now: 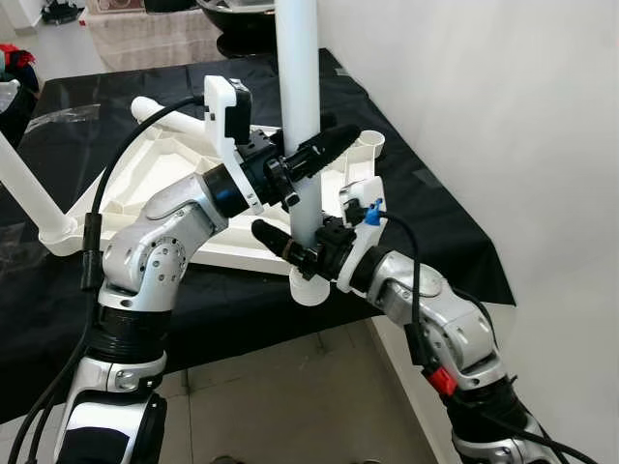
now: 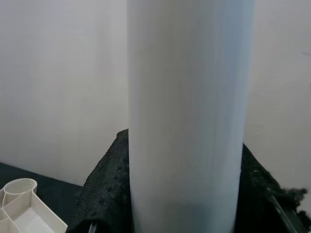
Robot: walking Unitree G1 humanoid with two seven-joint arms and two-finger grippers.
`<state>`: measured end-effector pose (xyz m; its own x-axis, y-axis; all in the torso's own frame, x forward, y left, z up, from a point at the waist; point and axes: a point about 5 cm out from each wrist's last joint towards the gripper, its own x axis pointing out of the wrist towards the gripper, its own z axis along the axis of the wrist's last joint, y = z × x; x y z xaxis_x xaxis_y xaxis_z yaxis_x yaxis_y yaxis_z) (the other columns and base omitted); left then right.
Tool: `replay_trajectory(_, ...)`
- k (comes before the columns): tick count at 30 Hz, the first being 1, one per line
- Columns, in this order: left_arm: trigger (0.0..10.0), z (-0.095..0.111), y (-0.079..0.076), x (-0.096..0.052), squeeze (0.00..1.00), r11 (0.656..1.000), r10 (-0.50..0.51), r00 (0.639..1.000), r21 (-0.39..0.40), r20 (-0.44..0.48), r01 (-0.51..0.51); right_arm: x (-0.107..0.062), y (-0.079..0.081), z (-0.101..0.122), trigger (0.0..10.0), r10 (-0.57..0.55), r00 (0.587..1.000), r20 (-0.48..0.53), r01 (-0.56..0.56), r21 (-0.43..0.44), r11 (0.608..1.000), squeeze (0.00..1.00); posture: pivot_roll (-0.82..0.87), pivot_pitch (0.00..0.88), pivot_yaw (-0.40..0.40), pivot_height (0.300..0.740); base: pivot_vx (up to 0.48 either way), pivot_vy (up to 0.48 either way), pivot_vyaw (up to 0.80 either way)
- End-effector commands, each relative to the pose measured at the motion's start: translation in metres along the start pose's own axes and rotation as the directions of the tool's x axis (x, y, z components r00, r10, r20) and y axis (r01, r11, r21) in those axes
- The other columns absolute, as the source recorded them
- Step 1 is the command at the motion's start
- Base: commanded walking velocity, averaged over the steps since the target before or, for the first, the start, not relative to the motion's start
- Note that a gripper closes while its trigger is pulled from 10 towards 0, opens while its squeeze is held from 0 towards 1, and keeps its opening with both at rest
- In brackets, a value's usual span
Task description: Building children table
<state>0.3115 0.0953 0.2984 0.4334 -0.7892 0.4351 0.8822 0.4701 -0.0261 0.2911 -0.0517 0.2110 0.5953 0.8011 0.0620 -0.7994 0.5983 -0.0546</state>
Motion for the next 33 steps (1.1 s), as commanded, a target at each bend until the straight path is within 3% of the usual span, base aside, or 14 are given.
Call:
replay_trajectory(1,0.0,0.002,-0.011,0.012,0.0,0.997,-0.069,0.997,-0.038,0.037,0.07,0.013,0.024,0.001,10.0,0.14,0.99,-0.002,-0.14,-0.049,0.989,0.0,-0.08,0.079,0.006,0.74,0.0,0.0,0.0)
replay_trajectory(6,0.0,-0.004,-0.015,0.011,0.0,0.994,-0.106,0.994,-0.04,-0.008,0.106,0.014,0.014,0.001,10.0,0.11,0.993,-0.039,-0.114,-0.139,0.984,0.0,-0.08,0.079,0.006,0.74,0.0,0.0,0.0)
replay_trajectory(15,0.0,-0.009,-0.02,0.011,0.0,0.989,-0.144,0.989,-0.041,-0.044,0.142,0.011,0.008,-0.001,10.0,0.092,0.992,-0.081,-0.105,-0.165,0.981,0.0,-0.09,0.076,0.006,0.74,0.0,0.0,0.0)
replay_trajectory(16,0.0,-0.01,-0.021,0.012,0.0,0.988,-0.151,0.987,-0.044,-0.046,0.149,0.011,0.008,-0.002,6.8,0.091,0.993,-0.08,-0.104,-0.165,0.981,0.0,-0.09,0.076,0.004,0.74,0.0,0.0,0.0)
replay_trajectory(17,0.0,-0.01,-0.022,0.013,0.0,0.987,-0.156,0.987,-0.047,-0.045,0.154,0.011,0.008,-0.001,0.0,0.091,0.993,-0.074,-0.102,-0.16,0.982,0.0,-0.09,0.075,0.003,0.74,0.0,0.0,0.0)
replay_trajectory(33,0.0,-0.011,-0.025,0.017,0.0,0.984,-0.17,0.985,-0.059,-0.039,0.168,0.013,0.006,0.0,0.0,0.077,0.995,-0.057,-0.084,-0.141,0.986,0.0,-0.09,0.07,0.005,0.74,0.0,0.0,0.0)
